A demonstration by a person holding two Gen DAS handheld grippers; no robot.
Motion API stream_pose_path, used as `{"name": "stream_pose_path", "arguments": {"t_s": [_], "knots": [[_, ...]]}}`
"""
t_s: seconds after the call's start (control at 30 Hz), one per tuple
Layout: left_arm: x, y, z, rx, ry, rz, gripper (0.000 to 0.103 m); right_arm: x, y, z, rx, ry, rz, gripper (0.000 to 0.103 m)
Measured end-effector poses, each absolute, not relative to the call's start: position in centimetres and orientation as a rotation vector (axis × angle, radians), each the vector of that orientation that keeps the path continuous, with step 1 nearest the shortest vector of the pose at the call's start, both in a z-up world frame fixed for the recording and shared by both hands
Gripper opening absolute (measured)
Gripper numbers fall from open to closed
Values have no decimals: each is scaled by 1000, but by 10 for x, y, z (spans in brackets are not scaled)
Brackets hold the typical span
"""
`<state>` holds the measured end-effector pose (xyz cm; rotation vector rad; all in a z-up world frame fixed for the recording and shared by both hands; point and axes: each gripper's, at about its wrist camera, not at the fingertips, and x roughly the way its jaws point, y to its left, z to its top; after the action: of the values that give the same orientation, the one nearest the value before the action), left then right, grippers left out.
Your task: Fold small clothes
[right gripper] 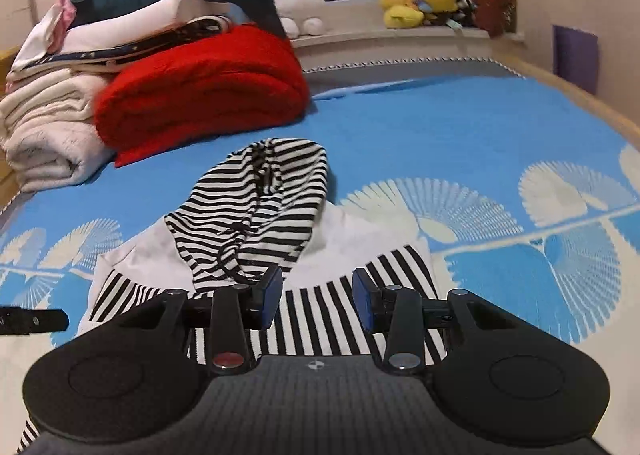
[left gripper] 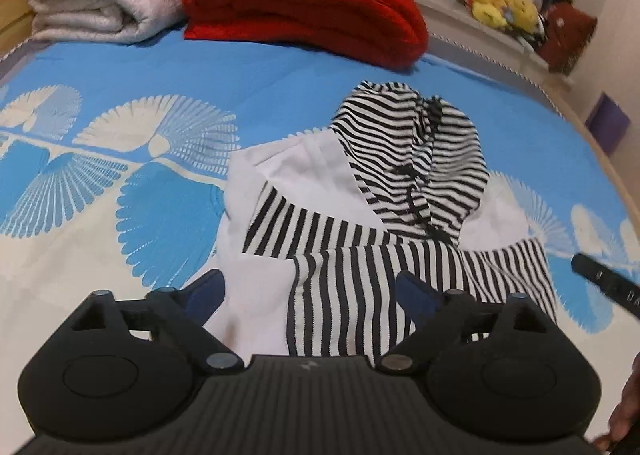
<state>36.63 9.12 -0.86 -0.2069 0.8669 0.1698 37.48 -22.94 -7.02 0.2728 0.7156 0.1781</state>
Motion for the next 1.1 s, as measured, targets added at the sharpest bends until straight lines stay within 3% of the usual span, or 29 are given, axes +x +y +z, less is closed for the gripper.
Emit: {"name": "stream_pose_path", "arguments": {"t_s": [0.13, 0.27, 0.4, 0.83, 0.97, 1.1], "knots": [[362, 99, -3, -245, 870, 192, 103, 375, -227, -67, 305, 737, 169, 55], [355, 100, 2, -237, 858, 183, 103, 371, -223, -66, 322, 748, 116, 94], [351, 98, 6, -219, 846, 166, 103, 366, -223, -57, 356, 706, 90, 102], [347, 90, 3, -151, 842, 183, 101, 351, -233, -40, 375, 647, 96, 101], [349, 84, -2, -110, 839, 197, 75, 347, -229, -38, 299, 627, 86, 88], [348, 78, -2, -97, 802, 179, 62, 342, -229, -38, 240, 586, 106, 70]]}}
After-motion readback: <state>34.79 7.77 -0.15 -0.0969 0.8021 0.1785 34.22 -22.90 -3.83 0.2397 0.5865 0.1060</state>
